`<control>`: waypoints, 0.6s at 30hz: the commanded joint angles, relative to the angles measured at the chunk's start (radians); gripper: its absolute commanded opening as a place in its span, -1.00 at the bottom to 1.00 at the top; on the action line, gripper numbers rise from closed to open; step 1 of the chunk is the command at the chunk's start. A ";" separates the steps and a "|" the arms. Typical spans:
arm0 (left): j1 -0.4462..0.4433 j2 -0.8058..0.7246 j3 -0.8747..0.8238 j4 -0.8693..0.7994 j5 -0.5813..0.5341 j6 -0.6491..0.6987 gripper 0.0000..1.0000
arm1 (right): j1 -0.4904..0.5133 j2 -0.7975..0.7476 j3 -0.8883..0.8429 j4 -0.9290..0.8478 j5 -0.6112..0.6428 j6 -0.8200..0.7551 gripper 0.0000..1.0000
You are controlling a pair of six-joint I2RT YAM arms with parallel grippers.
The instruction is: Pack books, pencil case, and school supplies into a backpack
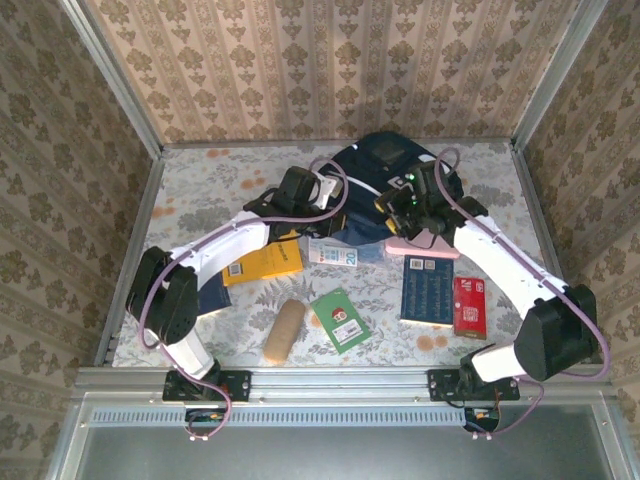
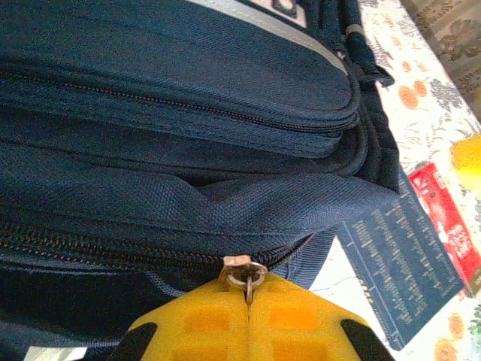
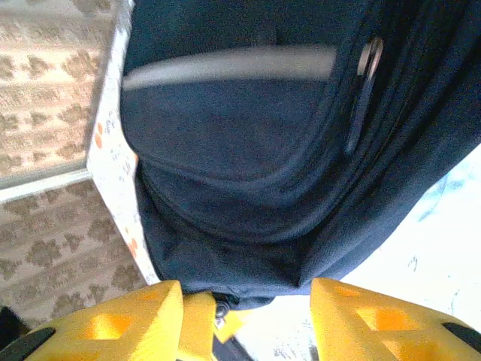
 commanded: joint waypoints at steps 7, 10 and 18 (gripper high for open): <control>-0.041 -0.068 0.029 0.031 0.002 -0.009 -1.00 | 0.034 0.061 -0.091 0.194 0.011 0.211 0.27; -0.050 -0.079 0.020 0.036 0.005 -0.015 -1.00 | 0.025 0.115 -0.107 0.281 0.018 0.234 0.20; -0.061 -0.112 0.033 -0.035 -0.046 0.054 -1.00 | 0.024 0.154 -0.035 0.244 0.083 0.154 -0.89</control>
